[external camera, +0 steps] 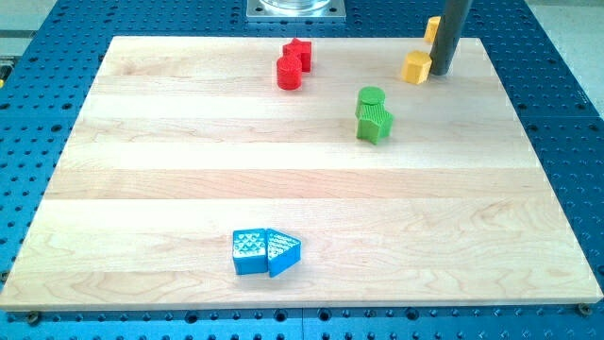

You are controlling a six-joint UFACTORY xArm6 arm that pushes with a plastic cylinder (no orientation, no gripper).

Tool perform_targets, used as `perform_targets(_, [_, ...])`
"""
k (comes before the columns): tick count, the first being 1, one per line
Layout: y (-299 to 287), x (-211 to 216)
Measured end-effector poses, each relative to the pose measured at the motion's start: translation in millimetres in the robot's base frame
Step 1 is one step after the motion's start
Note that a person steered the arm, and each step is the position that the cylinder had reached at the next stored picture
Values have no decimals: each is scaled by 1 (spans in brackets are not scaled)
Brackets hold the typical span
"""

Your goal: Move hexagon towards heart

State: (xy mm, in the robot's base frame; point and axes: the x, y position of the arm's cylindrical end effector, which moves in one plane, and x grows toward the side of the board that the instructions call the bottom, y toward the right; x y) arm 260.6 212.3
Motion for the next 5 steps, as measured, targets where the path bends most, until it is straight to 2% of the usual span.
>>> perform_targets(1, [0,5])
perform_targets(2, [-15,62])
perform_targets(3, [-69,47])
perform_targets(4, [-50,13])
perform_targets(5, [-39,13])
